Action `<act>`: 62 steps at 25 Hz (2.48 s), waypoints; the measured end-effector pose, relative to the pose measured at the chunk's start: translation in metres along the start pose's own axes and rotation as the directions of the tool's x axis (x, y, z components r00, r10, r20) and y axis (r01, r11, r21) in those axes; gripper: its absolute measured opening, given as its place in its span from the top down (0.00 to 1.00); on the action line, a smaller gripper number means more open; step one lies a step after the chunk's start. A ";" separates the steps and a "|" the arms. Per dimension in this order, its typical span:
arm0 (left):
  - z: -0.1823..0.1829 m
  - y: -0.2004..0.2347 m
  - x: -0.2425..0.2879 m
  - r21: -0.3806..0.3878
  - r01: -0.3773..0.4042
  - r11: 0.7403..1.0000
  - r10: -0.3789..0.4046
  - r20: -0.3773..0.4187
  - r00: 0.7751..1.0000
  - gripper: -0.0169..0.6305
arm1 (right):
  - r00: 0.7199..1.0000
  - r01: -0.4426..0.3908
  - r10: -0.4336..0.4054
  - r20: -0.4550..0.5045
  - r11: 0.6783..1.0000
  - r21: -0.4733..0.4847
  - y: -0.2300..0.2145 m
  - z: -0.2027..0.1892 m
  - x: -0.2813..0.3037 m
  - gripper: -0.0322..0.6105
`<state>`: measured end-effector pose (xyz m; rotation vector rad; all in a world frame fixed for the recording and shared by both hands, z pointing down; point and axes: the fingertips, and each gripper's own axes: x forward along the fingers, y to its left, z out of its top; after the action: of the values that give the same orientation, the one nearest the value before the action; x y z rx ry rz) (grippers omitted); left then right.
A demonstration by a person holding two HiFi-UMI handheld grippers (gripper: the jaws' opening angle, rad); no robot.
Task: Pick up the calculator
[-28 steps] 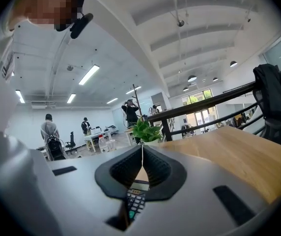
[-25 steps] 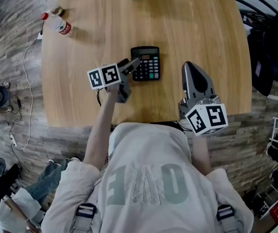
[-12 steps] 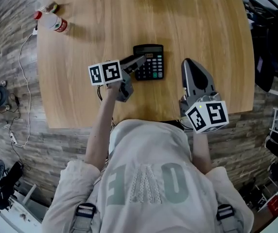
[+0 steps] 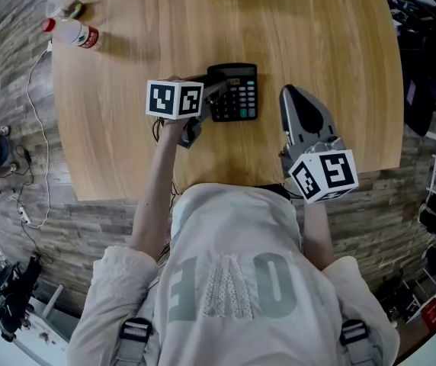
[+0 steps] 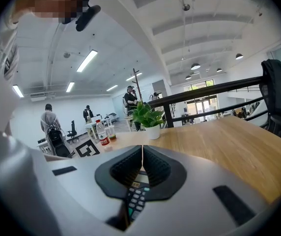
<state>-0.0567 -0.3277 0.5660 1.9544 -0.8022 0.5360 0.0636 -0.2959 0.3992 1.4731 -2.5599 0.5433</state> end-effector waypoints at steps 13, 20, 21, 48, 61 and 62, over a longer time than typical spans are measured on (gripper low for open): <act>0.001 -0.008 0.012 0.312 0.167 0.935 -0.108 -0.196 0.975 0.65 | 0.998 -0.040 0.039 -0.058 0.999 -0.016 0.006 -0.013 0.020 0.92; 0.005 -0.008 0.007 0.196 0.194 0.961 -0.166 -0.151 0.975 0.73 | 0.996 -0.047 0.045 -0.071 0.999 -0.026 0.006 -0.016 0.029 0.92; 0.006 -0.008 0.005 0.168 0.200 0.965 -0.181 -0.126 0.975 0.74 | 0.996 -0.045 0.043 -0.072 0.999 -0.024 0.005 -0.016 0.030 0.92; 0.112 -0.083 -0.125 -0.071 0.337 0.939 -0.198 0.691 0.696 0.82 | 0.995 -0.031 0.035 0.092 0.998 -0.046 0.020 0.029 -0.021 0.92; 0.105 -0.144 -0.243 0.086 -0.108 0.990 -0.034 0.910 0.413 0.82 | 0.961 -0.030 0.060 0.268 0.993 -0.114 0.059 0.081 -0.048 0.92; 0.104 -0.149 -0.249 0.099 -0.152 0.983 -0.032 0.918 0.395 0.82 | 0.958 -0.031 0.062 0.279 0.993 -0.113 0.061 0.083 -0.050 0.92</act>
<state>-0.1172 -0.2861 0.2665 2.3437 -1.5546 -0.6128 0.0418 -0.2587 0.2925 1.5559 -2.7926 0.2061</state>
